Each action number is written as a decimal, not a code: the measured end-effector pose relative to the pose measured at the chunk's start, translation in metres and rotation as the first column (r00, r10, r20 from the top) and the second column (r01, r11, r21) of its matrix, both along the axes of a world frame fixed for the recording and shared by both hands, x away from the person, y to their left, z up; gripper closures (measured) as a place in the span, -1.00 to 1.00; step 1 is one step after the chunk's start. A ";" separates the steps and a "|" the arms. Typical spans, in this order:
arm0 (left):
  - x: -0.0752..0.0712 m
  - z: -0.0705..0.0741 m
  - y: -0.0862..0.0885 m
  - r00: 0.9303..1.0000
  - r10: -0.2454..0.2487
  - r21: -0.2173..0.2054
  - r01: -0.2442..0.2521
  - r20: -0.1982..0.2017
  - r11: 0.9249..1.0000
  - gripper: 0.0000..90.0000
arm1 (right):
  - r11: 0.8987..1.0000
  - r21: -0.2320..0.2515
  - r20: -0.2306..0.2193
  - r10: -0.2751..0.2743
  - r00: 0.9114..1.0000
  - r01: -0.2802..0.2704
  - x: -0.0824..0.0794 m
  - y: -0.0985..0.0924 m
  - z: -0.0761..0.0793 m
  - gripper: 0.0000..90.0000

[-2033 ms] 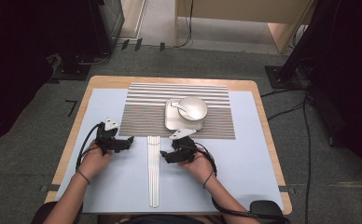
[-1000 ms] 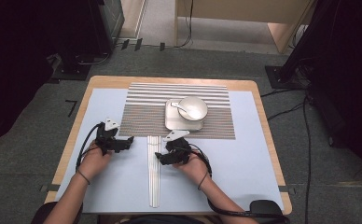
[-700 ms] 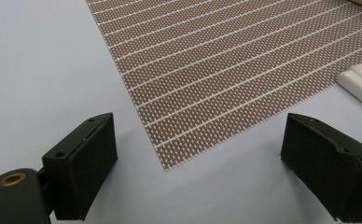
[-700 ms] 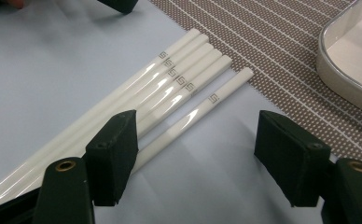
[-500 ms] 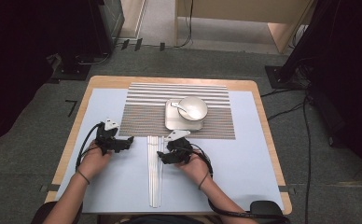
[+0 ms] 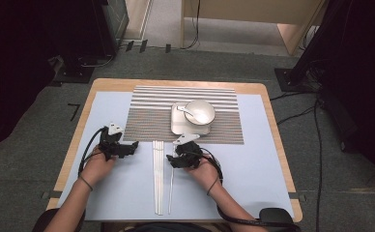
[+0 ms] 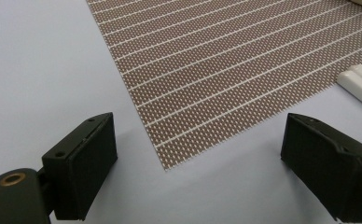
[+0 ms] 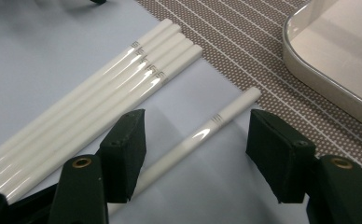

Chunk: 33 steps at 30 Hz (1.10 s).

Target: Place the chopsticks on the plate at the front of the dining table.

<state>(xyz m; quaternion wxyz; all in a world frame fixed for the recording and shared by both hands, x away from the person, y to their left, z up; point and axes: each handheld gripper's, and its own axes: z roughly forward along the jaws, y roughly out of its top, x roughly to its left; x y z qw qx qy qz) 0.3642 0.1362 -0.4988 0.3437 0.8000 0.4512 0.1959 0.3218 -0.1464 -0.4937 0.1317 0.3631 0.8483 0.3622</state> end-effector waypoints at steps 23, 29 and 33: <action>0.000 0.000 0.000 1.000 0.001 -0.002 -0.001 -0.002 1.000 -0.78 | 0.998 -0.011 0.014 -0.054 0.998 0.054 0.006 -0.019 0.002 0.49; 0.000 0.000 0.000 1.000 0.001 -0.001 -0.001 -0.002 1.000 -0.78 | 0.999 -0.027 0.028 -0.044 0.999 0.045 0.011 -0.026 0.002 0.69; 0.000 0.000 0.000 1.000 0.000 -0.001 0.000 -0.002 1.000 -0.78 | 0.999 -0.016 0.028 -0.044 0.999 0.044 0.013 -0.029 0.002 0.72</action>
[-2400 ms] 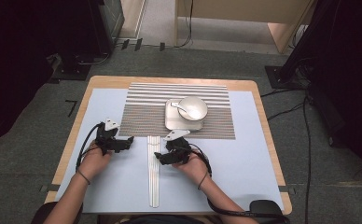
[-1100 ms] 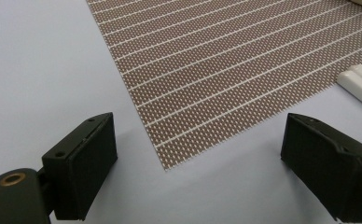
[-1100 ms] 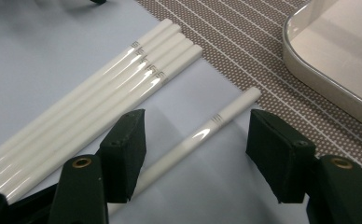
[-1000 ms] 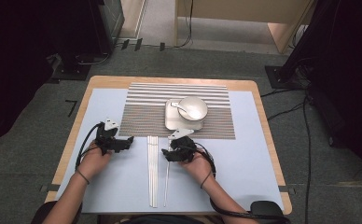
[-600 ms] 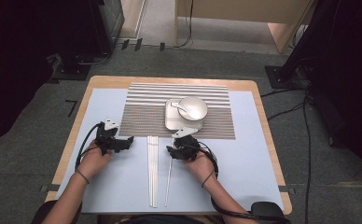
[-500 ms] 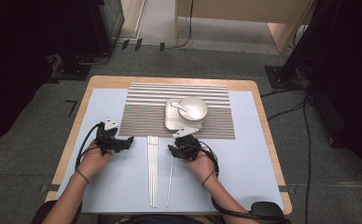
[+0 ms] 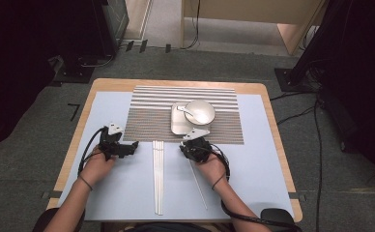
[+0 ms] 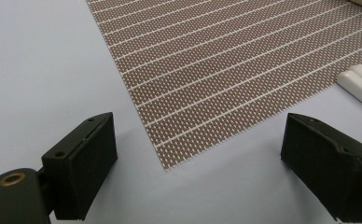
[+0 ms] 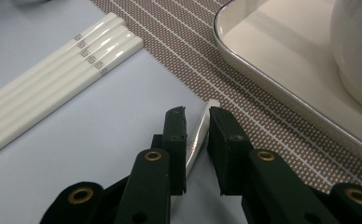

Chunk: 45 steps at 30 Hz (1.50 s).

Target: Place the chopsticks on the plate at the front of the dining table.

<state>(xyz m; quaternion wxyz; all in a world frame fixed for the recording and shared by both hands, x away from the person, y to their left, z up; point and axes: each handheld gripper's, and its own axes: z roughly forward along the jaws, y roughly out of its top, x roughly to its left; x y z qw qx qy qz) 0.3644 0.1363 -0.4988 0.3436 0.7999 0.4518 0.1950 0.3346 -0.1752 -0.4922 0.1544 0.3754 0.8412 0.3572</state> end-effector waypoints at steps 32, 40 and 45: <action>0.000 0.000 0.000 1.000 0.000 -0.001 0.000 -0.002 1.000 -0.78 | 0.994 0.110 -0.024 -0.010 1.000 0.012 0.017 -0.005 -0.005 0.20; 0.000 0.000 0.000 1.000 0.000 -0.003 0.000 -0.004 1.000 -0.78 | 0.991 0.120 -0.025 -0.061 0.998 0.063 0.010 -0.008 -0.005 0.02; 0.001 0.000 0.000 1.000 -0.001 -0.002 0.001 -0.006 1.000 -0.78 | 0.989 0.136 0.003 -0.061 0.998 0.060 0.005 -0.008 -0.003 -0.06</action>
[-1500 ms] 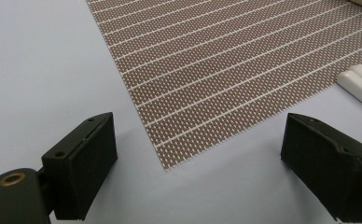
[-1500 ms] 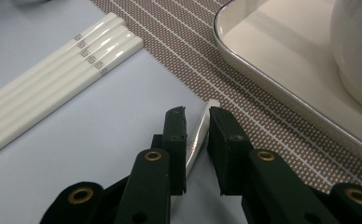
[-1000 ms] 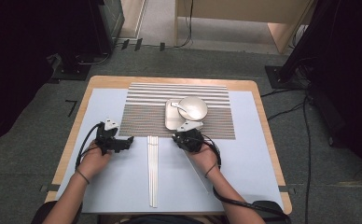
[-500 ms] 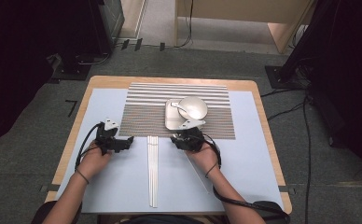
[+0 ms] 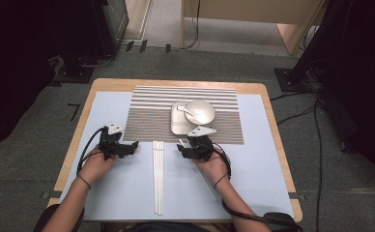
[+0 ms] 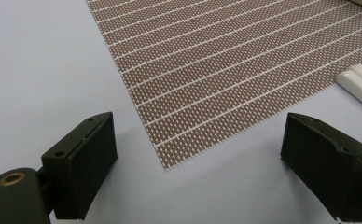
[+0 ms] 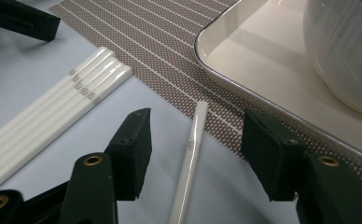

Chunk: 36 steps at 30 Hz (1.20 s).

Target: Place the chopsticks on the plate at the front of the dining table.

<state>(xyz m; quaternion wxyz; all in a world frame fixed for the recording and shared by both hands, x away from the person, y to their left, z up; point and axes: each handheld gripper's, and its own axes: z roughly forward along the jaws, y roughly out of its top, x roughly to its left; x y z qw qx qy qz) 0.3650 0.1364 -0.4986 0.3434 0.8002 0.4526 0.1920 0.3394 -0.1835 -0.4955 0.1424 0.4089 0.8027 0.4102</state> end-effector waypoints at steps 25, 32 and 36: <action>0.001 0.000 0.001 1.000 -0.010 0.000 0.010 -0.006 1.000 -0.79 | 0.997 -0.010 -0.002 -0.073 0.997 0.073 -0.027 -0.004 0.006 0.25; 0.001 0.000 0.001 1.000 -0.010 0.000 0.010 -0.006 1.000 -0.79 | 0.996 -0.003 -0.008 -0.093 0.996 0.093 -0.034 -0.008 0.004 0.26; 0.001 0.000 0.000 1.000 -0.010 0.000 0.010 -0.006 1.000 -0.79 | 0.995 -0.005 -0.005 -0.099 0.995 0.099 -0.036 -0.010 0.005 0.26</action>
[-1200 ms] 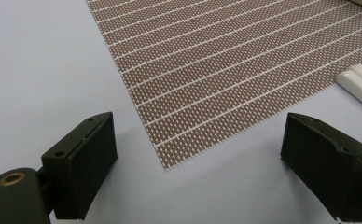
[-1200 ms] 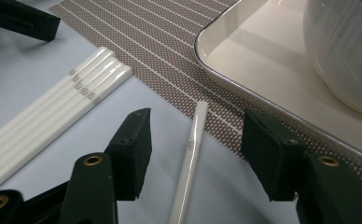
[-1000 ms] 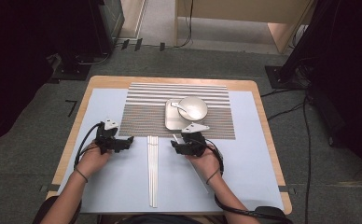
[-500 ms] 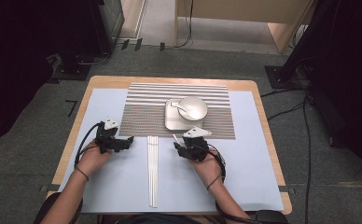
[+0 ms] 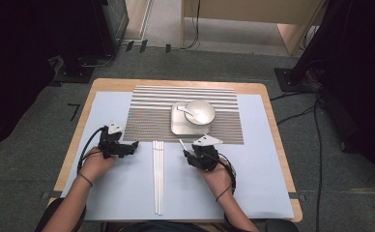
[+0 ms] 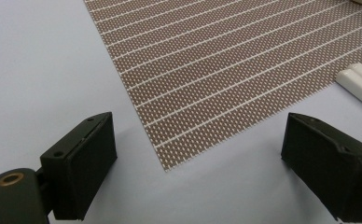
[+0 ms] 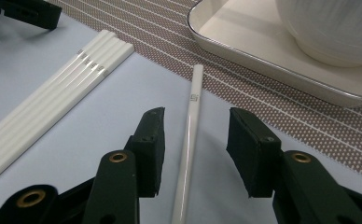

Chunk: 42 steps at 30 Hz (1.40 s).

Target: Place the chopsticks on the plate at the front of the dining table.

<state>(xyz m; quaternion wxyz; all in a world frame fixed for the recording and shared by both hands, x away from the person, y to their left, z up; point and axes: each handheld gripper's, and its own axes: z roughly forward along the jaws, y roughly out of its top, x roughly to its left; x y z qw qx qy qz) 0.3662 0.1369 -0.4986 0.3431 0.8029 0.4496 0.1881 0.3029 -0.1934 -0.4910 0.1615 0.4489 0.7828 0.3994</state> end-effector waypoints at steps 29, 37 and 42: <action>0.000 0.000 0.000 1.000 0.000 0.002 0.000 0.000 1.000 -0.79 | 0.998 0.015 -0.042 -0.062 0.997 0.062 -0.028 -0.012 -0.002 0.29; 0.000 0.000 0.000 1.000 0.000 0.001 0.000 0.001 1.000 -0.79 | 0.998 -0.005 -0.035 -0.061 0.998 0.061 -0.038 -0.011 -0.003 0.31; 0.000 0.000 0.000 1.000 0.000 0.001 0.000 0.001 1.000 -0.79 | 0.998 -0.023 -0.029 -0.059 0.998 0.058 -0.043 -0.010 -0.003 0.35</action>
